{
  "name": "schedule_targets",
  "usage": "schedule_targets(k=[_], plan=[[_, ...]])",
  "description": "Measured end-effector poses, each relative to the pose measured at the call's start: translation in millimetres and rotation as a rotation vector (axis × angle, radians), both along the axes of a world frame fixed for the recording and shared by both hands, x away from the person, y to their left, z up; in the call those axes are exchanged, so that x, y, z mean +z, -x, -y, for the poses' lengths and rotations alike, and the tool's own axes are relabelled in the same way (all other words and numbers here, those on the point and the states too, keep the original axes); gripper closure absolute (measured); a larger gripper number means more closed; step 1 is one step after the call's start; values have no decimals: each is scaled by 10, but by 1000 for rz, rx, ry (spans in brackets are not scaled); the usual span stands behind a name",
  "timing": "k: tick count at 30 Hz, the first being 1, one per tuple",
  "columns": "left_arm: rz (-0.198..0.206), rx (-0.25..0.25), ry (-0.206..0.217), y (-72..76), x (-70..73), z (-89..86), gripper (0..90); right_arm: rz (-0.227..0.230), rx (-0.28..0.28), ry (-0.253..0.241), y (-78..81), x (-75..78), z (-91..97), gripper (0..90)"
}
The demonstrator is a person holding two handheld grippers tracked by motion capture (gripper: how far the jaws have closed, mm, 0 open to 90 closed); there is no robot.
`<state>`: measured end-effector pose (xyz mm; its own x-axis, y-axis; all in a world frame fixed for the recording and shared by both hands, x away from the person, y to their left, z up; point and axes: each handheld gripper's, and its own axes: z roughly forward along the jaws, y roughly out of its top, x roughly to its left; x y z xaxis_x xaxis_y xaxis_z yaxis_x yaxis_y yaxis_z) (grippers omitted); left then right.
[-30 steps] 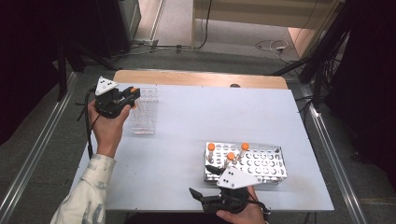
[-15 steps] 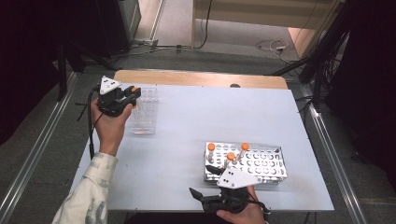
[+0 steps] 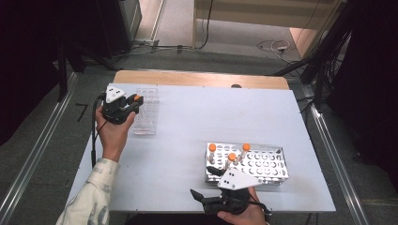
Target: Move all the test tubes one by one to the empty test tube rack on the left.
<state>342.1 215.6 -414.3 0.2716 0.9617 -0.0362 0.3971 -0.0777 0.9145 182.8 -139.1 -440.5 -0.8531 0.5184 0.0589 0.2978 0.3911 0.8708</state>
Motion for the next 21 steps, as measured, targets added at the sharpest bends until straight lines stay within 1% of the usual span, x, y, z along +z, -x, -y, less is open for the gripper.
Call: schedule_targets(k=[2, 7, 10, 12, 15, 21], plan=[[-3, -1, -12, -1, -16, 14, 704, -1, 1, 2, -1, -4, -4, 165], [-14, -5, -26, -6, -50, 39, 703, -1, 3, 5, 0, -11, -9, 165], [-13, -9, -32, -2, -54, 54, 700, -2, 3, 7, -3, -19, -9, 165], [-17, -14, -30, 2, -53, 64, 694, -5, 2, 7, -6, -24, -8, 165], [-16, -18, -22, 9, -46, 67, 641, -5, 2, 7, -6, -23, -6, 165], [-9, -22, -15, 41, -18, 66, 621, -5, 3, 8, -3, -24, -8, 165]])
